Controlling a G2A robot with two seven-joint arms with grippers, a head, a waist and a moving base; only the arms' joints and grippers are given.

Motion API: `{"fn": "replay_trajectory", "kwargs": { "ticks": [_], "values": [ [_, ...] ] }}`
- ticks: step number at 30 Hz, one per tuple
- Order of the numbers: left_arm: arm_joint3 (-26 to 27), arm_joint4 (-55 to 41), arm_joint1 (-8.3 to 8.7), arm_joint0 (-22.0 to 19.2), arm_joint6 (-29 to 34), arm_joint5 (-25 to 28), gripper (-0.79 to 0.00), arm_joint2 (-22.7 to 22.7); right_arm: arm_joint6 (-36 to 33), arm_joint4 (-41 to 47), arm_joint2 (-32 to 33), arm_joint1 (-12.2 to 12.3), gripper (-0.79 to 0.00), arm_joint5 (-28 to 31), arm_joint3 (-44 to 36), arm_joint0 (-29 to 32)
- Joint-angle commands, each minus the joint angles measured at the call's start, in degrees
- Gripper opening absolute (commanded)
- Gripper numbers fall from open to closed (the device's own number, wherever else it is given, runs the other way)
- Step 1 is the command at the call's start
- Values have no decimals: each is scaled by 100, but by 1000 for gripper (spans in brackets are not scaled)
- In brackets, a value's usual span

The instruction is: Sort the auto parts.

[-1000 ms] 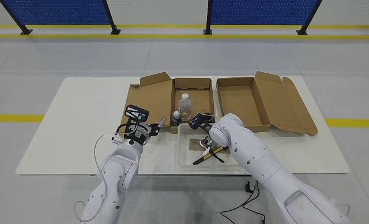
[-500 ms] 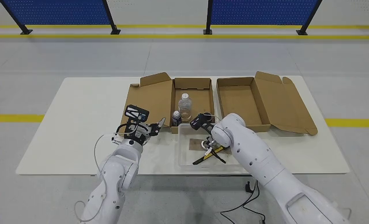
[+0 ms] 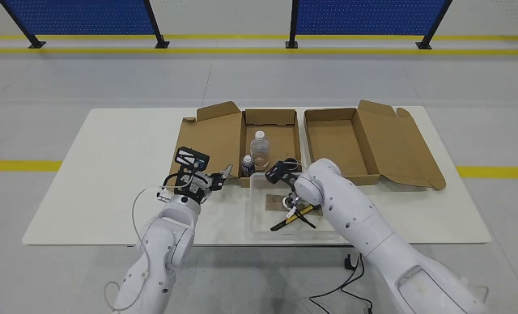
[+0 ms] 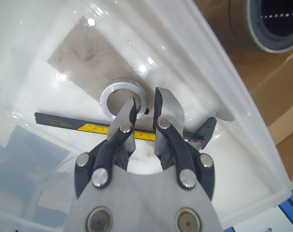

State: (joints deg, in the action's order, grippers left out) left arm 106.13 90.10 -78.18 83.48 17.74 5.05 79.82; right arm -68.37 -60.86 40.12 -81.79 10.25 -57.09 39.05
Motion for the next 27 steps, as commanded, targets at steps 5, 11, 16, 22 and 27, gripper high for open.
{"fn": "replay_trajectory", "kwargs": {
  "ticks": [5, 11, 16, 22, 27],
  "values": [
    [0, 0, 0, 0, 0, 0, 0, 0, 15, 56, -29, -51, -585, 58, 144, -39],
    [0, 0, 0, 0, 0, 0, 0, 0, 16, 92, -39, -90, -603, 96, 255, -60],
    [0, 0, 0, 0, 0, 0, 0, 0, 23, 109, -33, -115, -748, 114, 304, -78],
    [0, 0, 0, 0, 0, 0, 0, 0, 47, 142, 72, -101, -785, 86, 241, -56],
    [0, 0, 0, 0, 0, 0, 0, 0, 103, 163, 290, -21, -785, 106, -51, 40]
  ]
}}
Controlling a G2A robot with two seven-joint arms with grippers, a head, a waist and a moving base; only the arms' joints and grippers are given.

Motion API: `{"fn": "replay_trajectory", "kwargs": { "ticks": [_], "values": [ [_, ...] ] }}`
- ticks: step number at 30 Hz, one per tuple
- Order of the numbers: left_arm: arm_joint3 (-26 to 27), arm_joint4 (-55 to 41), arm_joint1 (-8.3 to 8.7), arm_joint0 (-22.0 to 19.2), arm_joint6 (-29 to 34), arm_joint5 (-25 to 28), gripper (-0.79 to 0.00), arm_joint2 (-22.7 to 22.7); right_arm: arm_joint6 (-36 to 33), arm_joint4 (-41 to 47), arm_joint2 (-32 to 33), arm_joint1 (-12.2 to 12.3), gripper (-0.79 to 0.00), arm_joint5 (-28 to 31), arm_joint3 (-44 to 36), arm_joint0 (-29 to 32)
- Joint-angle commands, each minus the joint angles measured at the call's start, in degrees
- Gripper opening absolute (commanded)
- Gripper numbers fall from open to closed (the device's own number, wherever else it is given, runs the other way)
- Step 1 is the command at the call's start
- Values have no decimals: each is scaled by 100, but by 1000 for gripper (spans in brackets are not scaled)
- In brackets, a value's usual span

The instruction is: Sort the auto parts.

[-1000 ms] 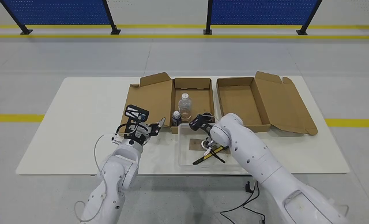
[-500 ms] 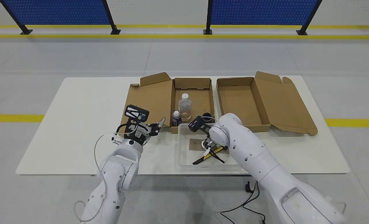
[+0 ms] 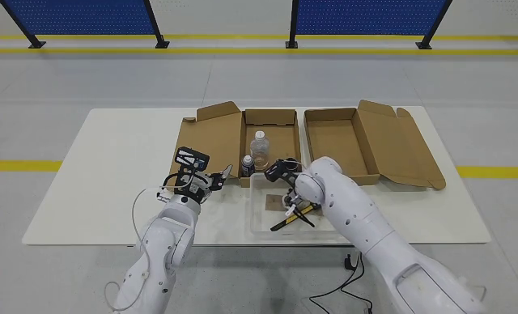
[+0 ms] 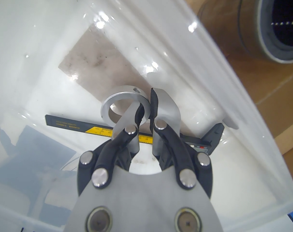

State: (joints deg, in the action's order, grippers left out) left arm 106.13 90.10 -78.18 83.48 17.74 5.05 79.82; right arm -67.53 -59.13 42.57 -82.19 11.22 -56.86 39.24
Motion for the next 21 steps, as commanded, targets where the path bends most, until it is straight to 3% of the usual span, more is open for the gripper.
{"fn": "replay_trajectory", "kwargs": {
  "ticks": [1, 10, 21],
  "values": [
    [0, 0, 0, 0, 0, 0, 0, 0, 49, -31, 105, 47, -785, 17, -158, 60],
    [0, 0, 0, 0, 0, 0, 0, 0, 436, 689, 1056, 337, -785, 325, -846, 671],
    [0, 0, 0, 0, 0, 0, 0, 0, 571, 3036, 2211, 581, -785, 1253, -1102, 1350]
  ]
}}
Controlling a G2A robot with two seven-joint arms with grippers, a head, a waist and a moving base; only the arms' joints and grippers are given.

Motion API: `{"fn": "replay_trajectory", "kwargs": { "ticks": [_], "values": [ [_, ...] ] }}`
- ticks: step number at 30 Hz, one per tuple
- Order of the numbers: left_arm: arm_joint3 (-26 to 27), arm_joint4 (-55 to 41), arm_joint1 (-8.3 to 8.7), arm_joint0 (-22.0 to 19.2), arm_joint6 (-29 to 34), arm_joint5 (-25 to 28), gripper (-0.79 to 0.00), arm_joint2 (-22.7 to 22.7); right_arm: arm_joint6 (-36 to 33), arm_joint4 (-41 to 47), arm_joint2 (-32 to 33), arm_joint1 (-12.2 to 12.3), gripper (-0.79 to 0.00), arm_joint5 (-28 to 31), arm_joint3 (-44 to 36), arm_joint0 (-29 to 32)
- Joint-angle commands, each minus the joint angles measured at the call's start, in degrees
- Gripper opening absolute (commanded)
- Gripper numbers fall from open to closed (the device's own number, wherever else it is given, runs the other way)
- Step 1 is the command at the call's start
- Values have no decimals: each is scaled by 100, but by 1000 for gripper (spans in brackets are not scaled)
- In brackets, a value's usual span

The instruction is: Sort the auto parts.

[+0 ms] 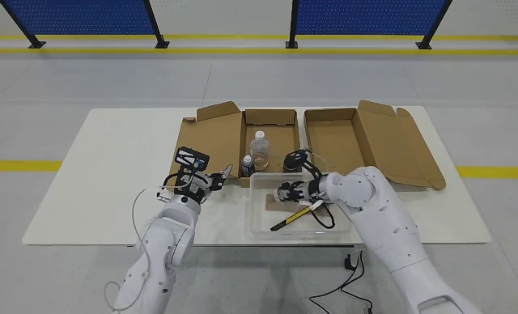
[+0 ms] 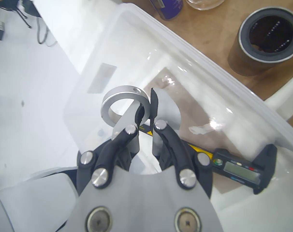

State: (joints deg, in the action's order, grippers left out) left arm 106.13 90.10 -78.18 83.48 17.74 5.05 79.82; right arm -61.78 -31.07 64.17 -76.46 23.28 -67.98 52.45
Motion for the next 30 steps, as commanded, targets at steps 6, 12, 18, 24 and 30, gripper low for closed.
{"fn": "replay_trajectory", "kwargs": {
  "ticks": [6, 12, 18, 24, 30],
  "values": [
    [0, 0, 0, 0, 0, 0, 0, 0, -34, 1209, 229, 48, -785, 332, 175, 119],
    [0, 0, 0, 0, 0, 0, 0, 0, -37, 1622, 224, 74, -785, 457, 346, 79],
    [0, 0, 0, 0, 0, 0, 0, 0, -18, 1671, 176, 110, -785, 479, 404, 34],
    [0, 0, 0, 0, 0, 0, 0, 0, 33, 1725, 156, 153, -785, 480, 393, 53],
    [0, 0, 0, 0, 0, 0, 0, 0, 125, 1690, 143, 200, -785, 447, 335, 87]
  ]
}}
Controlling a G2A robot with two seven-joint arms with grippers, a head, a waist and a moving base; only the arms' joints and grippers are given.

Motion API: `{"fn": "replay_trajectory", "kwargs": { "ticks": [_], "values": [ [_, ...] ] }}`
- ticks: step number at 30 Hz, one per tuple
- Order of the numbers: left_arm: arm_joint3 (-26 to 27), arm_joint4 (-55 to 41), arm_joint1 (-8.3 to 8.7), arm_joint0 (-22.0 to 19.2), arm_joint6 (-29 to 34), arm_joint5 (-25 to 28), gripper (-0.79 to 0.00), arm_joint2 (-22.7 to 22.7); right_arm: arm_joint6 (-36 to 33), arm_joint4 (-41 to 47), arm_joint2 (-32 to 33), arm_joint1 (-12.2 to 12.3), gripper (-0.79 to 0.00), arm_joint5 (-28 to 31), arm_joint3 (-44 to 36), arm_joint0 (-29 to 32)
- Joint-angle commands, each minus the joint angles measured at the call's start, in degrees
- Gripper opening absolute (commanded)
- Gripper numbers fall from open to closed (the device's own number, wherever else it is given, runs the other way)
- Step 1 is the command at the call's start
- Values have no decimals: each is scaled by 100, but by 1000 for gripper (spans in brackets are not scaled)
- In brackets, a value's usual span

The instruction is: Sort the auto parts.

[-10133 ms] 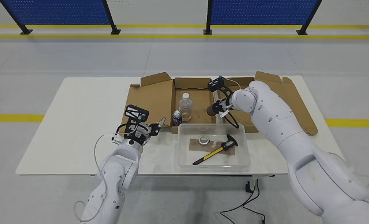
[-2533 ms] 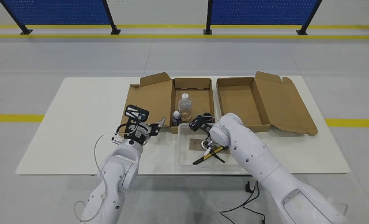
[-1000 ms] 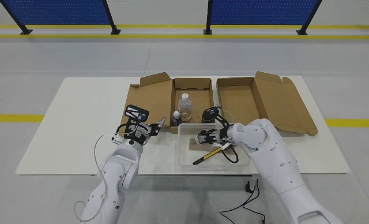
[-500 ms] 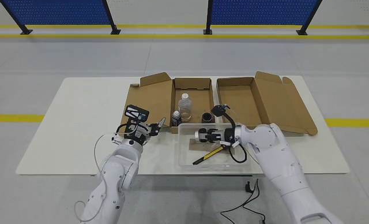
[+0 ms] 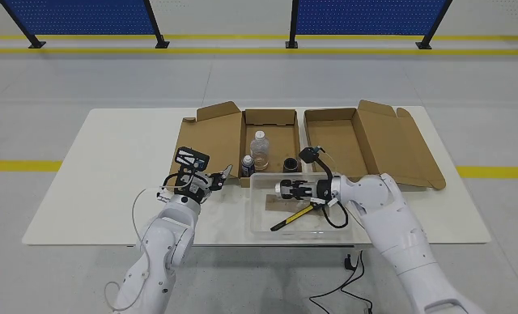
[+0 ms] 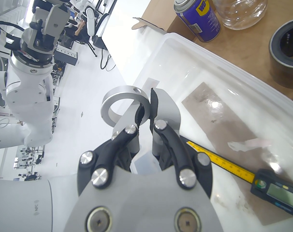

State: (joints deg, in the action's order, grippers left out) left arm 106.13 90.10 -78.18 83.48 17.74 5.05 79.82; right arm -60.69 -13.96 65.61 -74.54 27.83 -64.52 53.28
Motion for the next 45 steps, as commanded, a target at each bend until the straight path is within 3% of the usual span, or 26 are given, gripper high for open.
{"fn": "replay_trajectory", "kwargs": {
  "ticks": [1, 9, 17, 23, 28, 35, 45],
  "values": [
    [0, 0, 0, 0, 0, 0, 0, 0, 27, -30, -5, 15, -785, -14, -26, 12],
    [0, 0, 0, 0, 0, 0, 0, 0, 184, -68, 38, 84, -785, -34, -140, 42],
    [0, 0, 0, 0, 0, 0, 0, 0, 602, -1128, 427, 270, -785, -444, -663, 47],
    [0, 0, 0, 0, 0, 0, 0, 0, 739, -2880, 939, 489, -785, -1511, -1354, 185],
    [0, 0, 0, 0, 0, 0, 0, 0, 377, -4702, 997, 607, -785, -2589, -1677, 151],
    [0, 0, 0, 0, 0, 0, 0, 0, 69, -5946, 529, 559, -785, -3233, -681, -440],
    [0, 0, 0, 0, 0, 0, 0, 0, 270, -6081, -275, 276, -785, -3063, 1125, -1377]
  ]
}}
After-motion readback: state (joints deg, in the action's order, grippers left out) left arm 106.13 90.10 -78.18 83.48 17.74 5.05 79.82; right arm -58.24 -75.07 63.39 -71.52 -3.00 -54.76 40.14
